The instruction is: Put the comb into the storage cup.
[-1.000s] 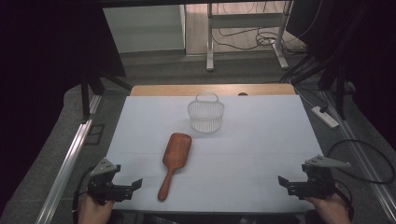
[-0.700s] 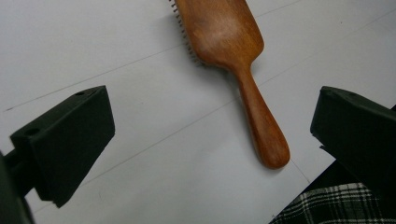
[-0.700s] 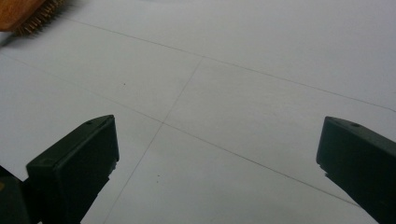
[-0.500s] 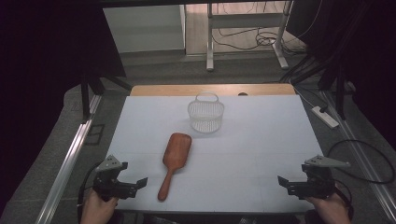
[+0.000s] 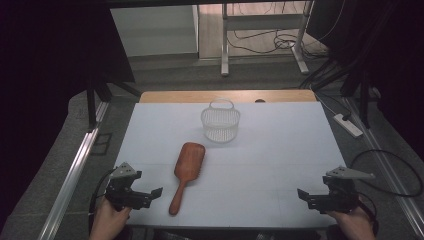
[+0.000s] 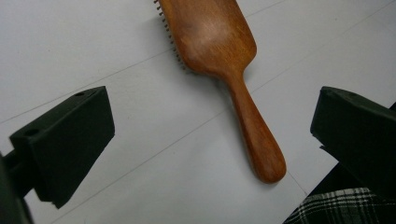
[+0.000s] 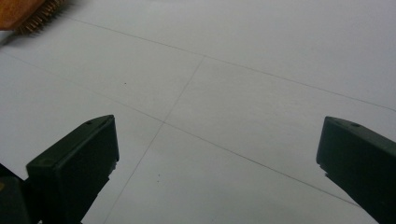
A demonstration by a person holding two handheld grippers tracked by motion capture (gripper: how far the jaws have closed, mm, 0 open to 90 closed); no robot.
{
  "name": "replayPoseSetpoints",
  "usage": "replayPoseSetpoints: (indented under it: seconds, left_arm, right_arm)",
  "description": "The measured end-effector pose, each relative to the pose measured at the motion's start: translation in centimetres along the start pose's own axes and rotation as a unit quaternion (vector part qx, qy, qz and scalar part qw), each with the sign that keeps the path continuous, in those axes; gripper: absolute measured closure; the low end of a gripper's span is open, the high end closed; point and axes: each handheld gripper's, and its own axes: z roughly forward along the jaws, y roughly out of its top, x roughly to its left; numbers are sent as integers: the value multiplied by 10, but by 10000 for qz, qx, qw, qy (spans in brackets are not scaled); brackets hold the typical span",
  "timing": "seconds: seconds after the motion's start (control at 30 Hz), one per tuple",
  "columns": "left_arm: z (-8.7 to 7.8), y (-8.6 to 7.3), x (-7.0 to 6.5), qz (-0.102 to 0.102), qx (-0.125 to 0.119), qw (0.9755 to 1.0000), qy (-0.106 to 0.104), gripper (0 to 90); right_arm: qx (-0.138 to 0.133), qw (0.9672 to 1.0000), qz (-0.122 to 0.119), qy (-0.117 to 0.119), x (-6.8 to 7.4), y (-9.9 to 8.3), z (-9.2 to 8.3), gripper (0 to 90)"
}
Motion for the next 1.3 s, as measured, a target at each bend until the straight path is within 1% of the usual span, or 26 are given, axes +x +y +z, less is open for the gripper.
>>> replayPoseSetpoints:
  seconds: [0.1, 0.37, 0.57, 1.0, 1.2, 1.3]
  left_arm:
    - [2, 4, -1, 63, 47, 10000, 4, 0]
    - [8, 11, -1, 39, 74, 9999, -79, 0]
    - [13, 17, -2, 85, 125, 9998, -163, 0]
    - [26, 31, -7, 194, 216, 9992, -258, 0]
    - [34, 37, -8, 232, 335, 9987, -310, 0]
    - [38, 40, -8, 202, 393, 9986, -301, 0]
  right_arm:
    - [7, 10000, -19, 5, 0, 0, 0, 0]
    - [7, 10000, -21, 26, 0, 0, 0, 0]
    - [9, 10000, -24, 29, 0, 0, 0, 0]
    - [42, 10000, -31, 40, 0, 0, 1, 0]
    - [58, 10000, -25, 49, 0, 0, 1, 0]
    - [56, 10000, -27, 50, 0, 0, 1, 0]
